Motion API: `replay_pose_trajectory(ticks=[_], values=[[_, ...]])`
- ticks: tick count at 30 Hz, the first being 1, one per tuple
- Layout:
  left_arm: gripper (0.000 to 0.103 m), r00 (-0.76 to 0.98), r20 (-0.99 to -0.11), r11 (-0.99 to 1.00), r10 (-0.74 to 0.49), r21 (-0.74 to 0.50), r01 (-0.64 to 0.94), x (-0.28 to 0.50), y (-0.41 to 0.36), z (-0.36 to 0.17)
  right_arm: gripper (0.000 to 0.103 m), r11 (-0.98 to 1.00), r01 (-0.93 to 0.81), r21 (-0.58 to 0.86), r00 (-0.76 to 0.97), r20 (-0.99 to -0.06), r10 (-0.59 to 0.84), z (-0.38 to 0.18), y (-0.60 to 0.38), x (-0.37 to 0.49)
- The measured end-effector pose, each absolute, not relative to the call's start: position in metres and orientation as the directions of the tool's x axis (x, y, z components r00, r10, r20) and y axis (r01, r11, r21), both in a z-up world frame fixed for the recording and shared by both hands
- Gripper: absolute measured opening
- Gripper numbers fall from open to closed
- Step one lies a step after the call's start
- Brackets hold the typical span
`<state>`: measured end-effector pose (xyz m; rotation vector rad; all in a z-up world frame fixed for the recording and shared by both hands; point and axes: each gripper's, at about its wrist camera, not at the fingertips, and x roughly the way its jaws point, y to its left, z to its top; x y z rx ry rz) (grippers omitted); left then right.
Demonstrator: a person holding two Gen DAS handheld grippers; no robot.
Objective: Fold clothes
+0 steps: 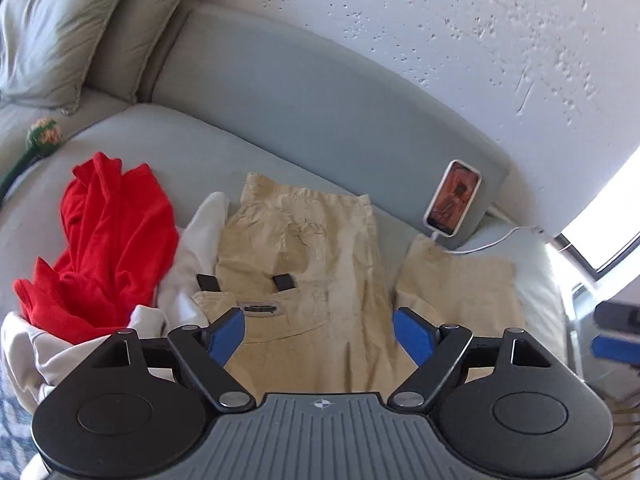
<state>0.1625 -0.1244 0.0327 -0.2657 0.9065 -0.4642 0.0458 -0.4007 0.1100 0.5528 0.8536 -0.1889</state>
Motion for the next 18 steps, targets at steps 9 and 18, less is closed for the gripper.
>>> replay_pose_trajectory(ticks=[9,18], values=[[0.086,0.341,-0.602,0.690,-0.722,-0.597,0.408,0.172,-0.077,0.058,0.069,0.894,0.165,0.417,0.733,-0.658,0.171,0.197,-0.342,0.023],[0.083,0.668,-0.694,0.963,-0.267,-0.185,0.194,0.288,-0.142,-0.023,0.082,0.941,0.150,0.303,0.714,-0.692,0.109,0.093,-0.351,0.173]])
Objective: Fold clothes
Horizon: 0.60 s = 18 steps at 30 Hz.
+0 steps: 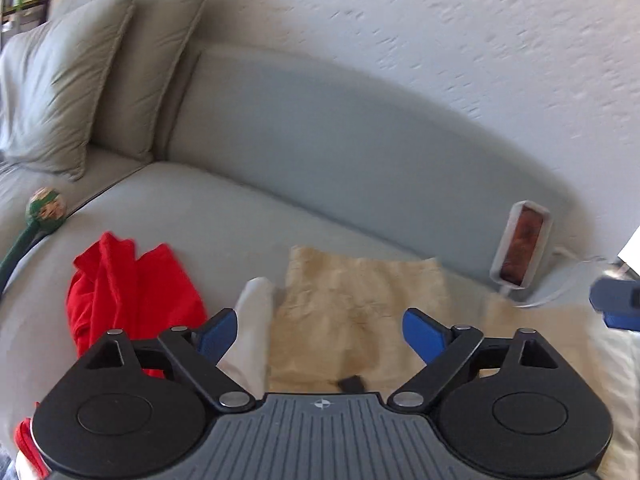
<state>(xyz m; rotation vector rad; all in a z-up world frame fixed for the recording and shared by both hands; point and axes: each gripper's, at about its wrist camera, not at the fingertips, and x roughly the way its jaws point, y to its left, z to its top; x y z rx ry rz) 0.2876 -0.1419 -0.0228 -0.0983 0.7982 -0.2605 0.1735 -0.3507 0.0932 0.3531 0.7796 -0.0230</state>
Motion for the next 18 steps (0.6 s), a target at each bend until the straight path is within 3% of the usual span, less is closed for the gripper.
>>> replay_pose_trajectory(ticks=[2,3,5,8,12,16,17,18], values=[[0.075,0.633,-0.760,0.989,-0.148,-0.103,0.107,0.326,-0.157,-0.057,0.062,0.946,0.176,0.272,0.649,-0.754,0.097,0.043,-0.361,0.225],[0.070,0.616,-0.778,0.992,-0.123,-0.080,0.097,0.342,-0.164,-0.071,0.062,0.953,0.182,0.241,0.621,-0.780,0.079,0.021,-0.364,0.247],[0.071,0.637,-0.763,0.993,-0.110,-0.056,0.104,0.361,-0.170,-0.088,0.061,0.967,0.187,0.175,0.578,-0.815,0.035,-0.019,-0.371,0.286],[0.082,0.699,-0.707,0.993,-0.112,-0.056,0.102,0.378,-0.170,-0.105,0.061,0.977,0.201,0.077,0.564,-0.824,-0.051,-0.065,-0.386,0.330],[0.078,0.702,-0.704,0.993,-0.101,-0.119,0.024,0.391,-0.155,-0.118,0.061,0.959,0.265,0.102,0.565,-0.822,-0.069,-0.106,-0.422,0.376],[0.078,0.697,-0.706,0.990,-0.129,-0.137,0.044,0.397,-0.161,-0.121,0.058,0.945,0.289,0.153,0.569,-0.821,-0.041,-0.140,-0.442,0.404],[0.078,0.696,-0.705,0.990,-0.133,-0.134,0.053,0.396,-0.163,-0.122,0.053,0.945,0.282,0.166,0.576,-0.817,-0.028,-0.144,-0.443,0.406],[0.078,0.695,-0.707,0.990,-0.134,-0.127,0.062,0.397,-0.166,-0.123,0.039,0.948,0.268,0.171,0.577,-0.816,-0.016,-0.147,-0.443,0.407]])
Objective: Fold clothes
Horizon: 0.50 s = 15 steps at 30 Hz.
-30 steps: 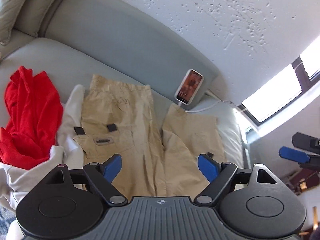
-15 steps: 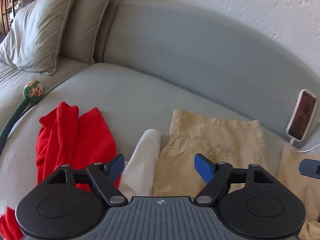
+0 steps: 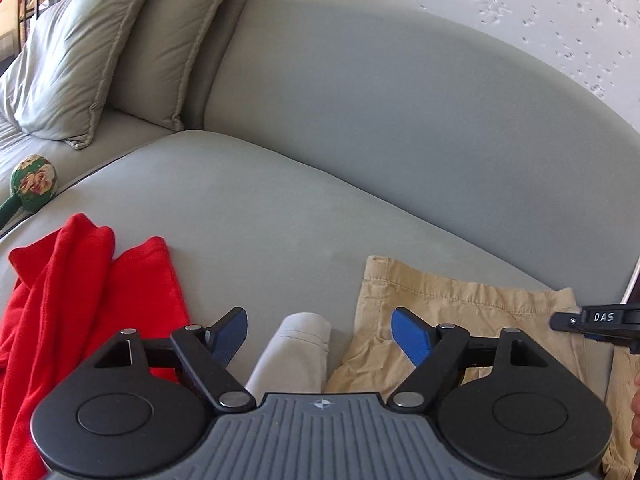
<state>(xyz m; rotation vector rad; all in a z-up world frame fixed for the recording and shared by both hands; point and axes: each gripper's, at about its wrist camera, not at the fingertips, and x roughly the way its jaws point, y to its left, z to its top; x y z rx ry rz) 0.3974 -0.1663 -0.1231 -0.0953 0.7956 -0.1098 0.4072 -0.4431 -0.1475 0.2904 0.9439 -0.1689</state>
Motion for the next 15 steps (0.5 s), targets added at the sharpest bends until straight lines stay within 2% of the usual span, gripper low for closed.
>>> replay_pose_trajectory(ticks=[1,7,10,11,13,15], values=[[0.078,0.694,-0.707,0.991,-0.133,-0.118,0.070,0.396,-0.169,-0.124,0.002,0.955,0.252,0.157,0.571,-0.821,-0.016,-0.149,-0.441,0.408],[0.078,0.695,-0.711,0.994,-0.102,-0.050,0.094,0.390,-0.183,-0.131,0.002,0.972,0.227,-0.058,0.549,-0.817,-0.177,-0.154,-0.434,0.401],[0.079,0.698,-0.708,0.993,-0.107,-0.047,0.104,0.390,-0.182,-0.131,0.009,0.973,0.230,-0.030,0.561,-0.813,-0.157,-0.149,-0.436,0.394],[0.081,0.696,-0.710,0.993,-0.106,-0.042,0.109,0.390,-0.181,-0.131,0.026,0.972,0.233,-0.012,0.567,-0.811,-0.146,-0.144,-0.436,0.390],[0.085,0.679,-0.727,0.993,-0.099,-0.026,0.118,0.392,-0.181,-0.134,0.051,0.968,0.249,0.038,0.591,-0.798,-0.120,-0.126,-0.438,0.372],[0.084,0.654,-0.751,0.993,-0.089,-0.019,0.113,0.395,-0.180,-0.142,0.051,0.964,0.253,0.085,0.595,-0.799,-0.086,-0.108,-0.440,0.350]])
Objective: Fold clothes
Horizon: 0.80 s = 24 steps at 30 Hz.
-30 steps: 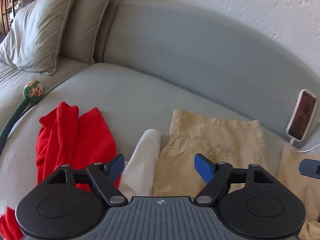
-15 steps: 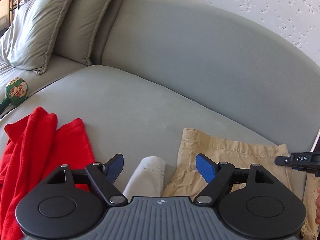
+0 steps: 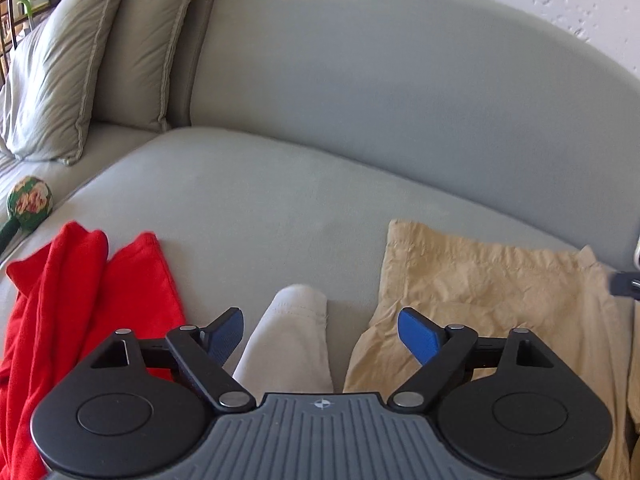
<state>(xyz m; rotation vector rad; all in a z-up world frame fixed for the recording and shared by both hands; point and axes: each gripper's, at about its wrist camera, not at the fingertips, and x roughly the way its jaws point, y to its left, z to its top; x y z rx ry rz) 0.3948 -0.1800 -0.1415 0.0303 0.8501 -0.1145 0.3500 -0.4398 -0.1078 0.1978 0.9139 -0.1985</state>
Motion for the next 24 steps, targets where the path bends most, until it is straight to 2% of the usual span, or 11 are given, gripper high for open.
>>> replay_pose_trajectory(ticks=[4,6,7,8,10,12,15,18,22,24], values=[[0.081,0.570,-0.803,0.980,-0.173,-0.083,0.181,0.401,-0.179,-0.164,0.051,0.959,0.241,0.148,0.528,-0.849,-0.002,-0.099,-0.445,0.306],[0.080,0.553,-0.813,0.975,-0.180,-0.073,0.210,0.399,-0.184,-0.170,0.051,0.956,0.248,0.156,0.500,-0.866,0.012,-0.108,-0.450,0.291],[0.073,0.561,-0.809,0.973,-0.175,-0.056,0.223,0.397,-0.187,-0.171,0.051,0.953,0.252,0.165,0.491,-0.871,0.021,-0.114,-0.450,0.290],[0.064,0.573,-0.802,0.971,-0.170,-0.039,0.235,0.395,-0.188,-0.172,0.051,0.950,0.256,0.179,0.486,-0.873,0.033,-0.121,-0.446,0.294],[0.005,0.600,-0.784,0.968,-0.157,-0.001,0.252,0.391,-0.190,-0.171,0.049,0.941,0.263,0.212,0.488,-0.871,0.060,-0.131,-0.441,0.295],[0.004,0.635,-0.761,0.970,-0.134,0.032,0.243,0.388,-0.189,-0.167,0.048,0.937,0.265,0.228,0.493,-0.867,0.071,-0.143,-0.440,0.297],[0.004,0.727,-0.686,0.963,-0.017,0.184,0.196,0.378,-0.194,-0.159,0.047,0.964,0.241,0.111,0.490,-0.871,-0.022,-0.154,-0.426,0.302],[0.005,0.740,-0.672,0.947,0.002,0.238,0.214,0.374,-0.198,-0.159,0.048,0.966,0.257,0.032,0.484,-0.869,-0.100,-0.151,-0.413,0.301],[0.021,0.756,-0.653,0.941,0.040,0.279,0.191,0.369,-0.198,-0.150,0.049,0.964,0.266,0.020,0.549,-0.825,-0.134,-0.128,-0.401,0.281],[0.030,0.770,-0.637,0.954,0.040,0.254,0.160,0.365,-0.195,-0.137,0.041,0.976,0.212,0.060,0.583,-0.809,-0.077,-0.117,-0.391,0.268]])
